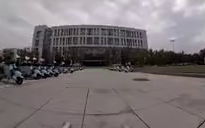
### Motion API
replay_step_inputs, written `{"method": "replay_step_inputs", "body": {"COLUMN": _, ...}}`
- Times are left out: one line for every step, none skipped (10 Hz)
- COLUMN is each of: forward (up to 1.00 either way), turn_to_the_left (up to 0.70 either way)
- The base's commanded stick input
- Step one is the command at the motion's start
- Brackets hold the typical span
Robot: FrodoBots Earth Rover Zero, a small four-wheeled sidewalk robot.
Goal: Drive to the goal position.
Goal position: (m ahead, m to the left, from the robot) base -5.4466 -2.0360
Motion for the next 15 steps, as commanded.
{"method": "replay_step_inputs", "body": {"forward": 0.7, "turn_to_the_left": 0.0}}
{"method": "replay_step_inputs", "body": {"forward": 0.7, "turn_to_the_left": 0.0}}
{"method": "replay_step_inputs", "body": {"forward": 0.7, "turn_to_the_left": 0.0}}
{"method": "replay_step_inputs", "body": {"forward": 0.7, "turn_to_the_left": 0.0}}
{"method": "replay_step_inputs", "body": {"forward": 0.7, "turn_to_the_left": 0.0}}
{"method": "replay_step_inputs", "body": {"forward": 0.7, "turn_to_the_left": 0.03}}
{"method": "replay_step_inputs", "body": {"forward": 0.7, "turn_to_the_left": 0.21}}
{"method": "replay_step_inputs", "body": {"forward": 0.7, "turn_to_the_left": 0.35}}
{"method": "replay_step_inputs", "body": {"forward": 0.7, "turn_to_the_left": 0.35}}
{"method": "replay_step_inputs", "body": {"forward": 0.7, "turn_to_the_left": 0.09}}
{"method": "replay_step_inputs", "body": {"forward": 0.7, "turn_to_the_left": 0.03}}
{"method": "replay_step_inputs", "body": {"forward": 0.7, "turn_to_the_left": 0.02}}
{"method": "replay_step_inputs", "body": {"forward": 0.7, "turn_to_the_left": 0.02}}
{"method": "replay_step_inputs", "body": {"forward": 0.7, "turn_to_the_left": 0.02}}
{"method": "replay_step_inputs", "body": {"forward": 0.7, "turn_to_the_left": 0.02}}
